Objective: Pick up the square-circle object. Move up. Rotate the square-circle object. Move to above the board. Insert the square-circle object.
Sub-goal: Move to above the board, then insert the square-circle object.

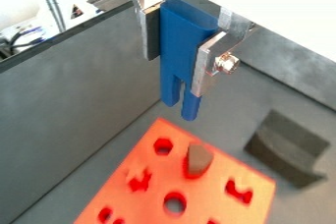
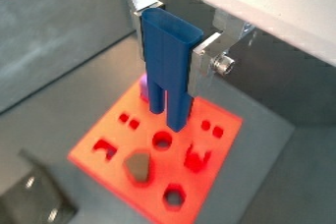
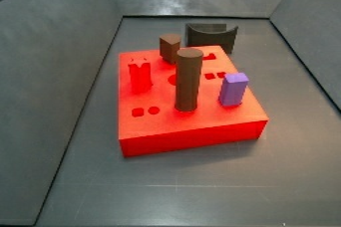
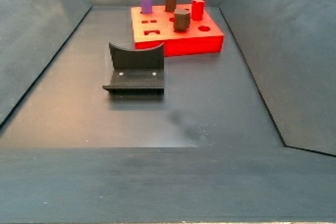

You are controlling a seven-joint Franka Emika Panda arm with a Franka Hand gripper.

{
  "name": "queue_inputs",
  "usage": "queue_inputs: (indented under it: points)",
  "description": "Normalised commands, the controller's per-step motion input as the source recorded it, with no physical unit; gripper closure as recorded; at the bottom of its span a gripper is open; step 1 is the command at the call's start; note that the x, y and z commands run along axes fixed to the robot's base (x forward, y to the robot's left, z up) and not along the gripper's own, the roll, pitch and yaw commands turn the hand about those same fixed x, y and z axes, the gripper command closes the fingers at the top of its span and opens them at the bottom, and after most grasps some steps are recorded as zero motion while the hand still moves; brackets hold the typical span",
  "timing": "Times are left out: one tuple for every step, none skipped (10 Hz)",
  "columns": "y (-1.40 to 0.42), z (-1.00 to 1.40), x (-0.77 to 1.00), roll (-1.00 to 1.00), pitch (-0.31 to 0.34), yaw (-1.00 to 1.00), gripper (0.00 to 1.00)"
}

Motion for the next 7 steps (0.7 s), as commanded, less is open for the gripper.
queue_inputs:
  points:
    - [-0.65,0.2,0.35,0.03,0.137,0.01,1.0]
    - [-0.38,0.11,0.25,0.04,0.135,0.01,1.0]
    - [-0.18,0.06,0.14,0.05,0.095,0.01,1.0]
    - [-0.05,-0.02,0.0,0.0,0.0,0.02,1.0]
    - [-0.26,-0.29,-0.23,0.05,-0.091,0.51,1.0]
    - [-0.39,-0.37,-0.25,0.11,-0.127,0.82,1.0]
    - [-0.45,-0.36,-0.17,0.09,-0.066,0.79,1.0]
